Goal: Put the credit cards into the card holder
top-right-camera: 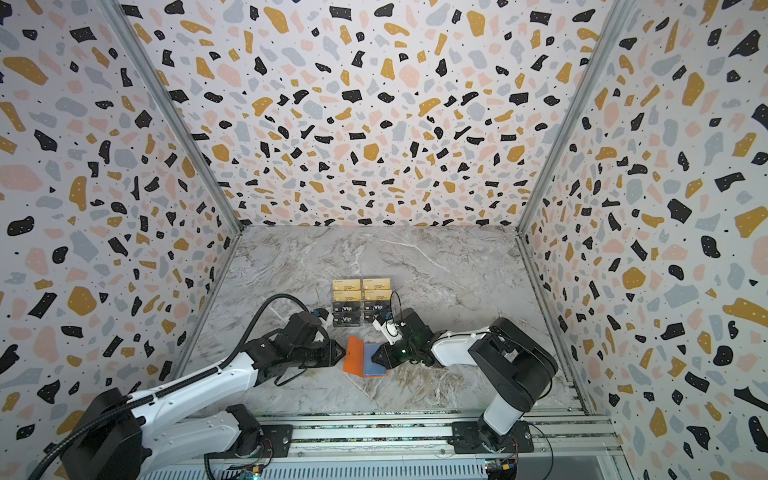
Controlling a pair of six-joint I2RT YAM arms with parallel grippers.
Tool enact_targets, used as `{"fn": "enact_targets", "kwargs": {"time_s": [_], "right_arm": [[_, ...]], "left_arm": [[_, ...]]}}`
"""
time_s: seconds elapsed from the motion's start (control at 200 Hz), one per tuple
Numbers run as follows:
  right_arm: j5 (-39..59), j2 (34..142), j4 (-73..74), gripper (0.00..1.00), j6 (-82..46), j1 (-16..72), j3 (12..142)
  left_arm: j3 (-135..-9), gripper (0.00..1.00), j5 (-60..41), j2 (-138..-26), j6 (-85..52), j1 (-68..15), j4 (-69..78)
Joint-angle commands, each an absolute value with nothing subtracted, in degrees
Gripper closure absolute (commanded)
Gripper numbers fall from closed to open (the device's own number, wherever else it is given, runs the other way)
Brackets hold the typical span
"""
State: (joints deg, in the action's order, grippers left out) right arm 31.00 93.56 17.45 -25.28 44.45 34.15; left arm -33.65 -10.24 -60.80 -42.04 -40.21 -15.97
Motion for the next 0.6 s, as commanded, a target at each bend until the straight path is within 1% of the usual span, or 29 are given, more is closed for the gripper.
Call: {"fn": "enact_targets", "kwargs": {"time_s": [0.0, 0.1, 0.19, 0.44, 0.506, 0.596], "right_arm": [[29.06, 93.74, 14.88, 0.83, -24.1, 44.74, 35.16], [29.09, 93.78, 14.85, 0.83, -24.13, 44.79, 35.0], [29.11, 93.77, 14.95, 0.83, -24.23, 44.82, 34.74], [28.87, 93.5, 15.34, 0.83, -24.33, 44.82, 34.1], [28.92, 93.63, 15.24, 0.83, -24.16, 44.82, 34.1], [28.91, 93.89, 14.96, 0.83, -23.78, 44.82, 34.34]], "left_arm": [[-38.32, 0.64, -10.68, -58.63, -44.33, -40.32, -14.68], [-38.47, 0.63, -19.75, -60.42, -47.27, -40.49, -7.35], [-39.05, 0.63, -22.45, -63.3, -46.97, -42.24, -5.3], [-37.42, 0.69, -20.74, -71.5, -44.89, -43.65, -4.53], [-37.12, 0.71, -18.55, -72.79, -43.36, -43.62, -6.21], [-36.15, 0.76, -14.05, -73.86, -41.95, -43.64, -9.15]]}}
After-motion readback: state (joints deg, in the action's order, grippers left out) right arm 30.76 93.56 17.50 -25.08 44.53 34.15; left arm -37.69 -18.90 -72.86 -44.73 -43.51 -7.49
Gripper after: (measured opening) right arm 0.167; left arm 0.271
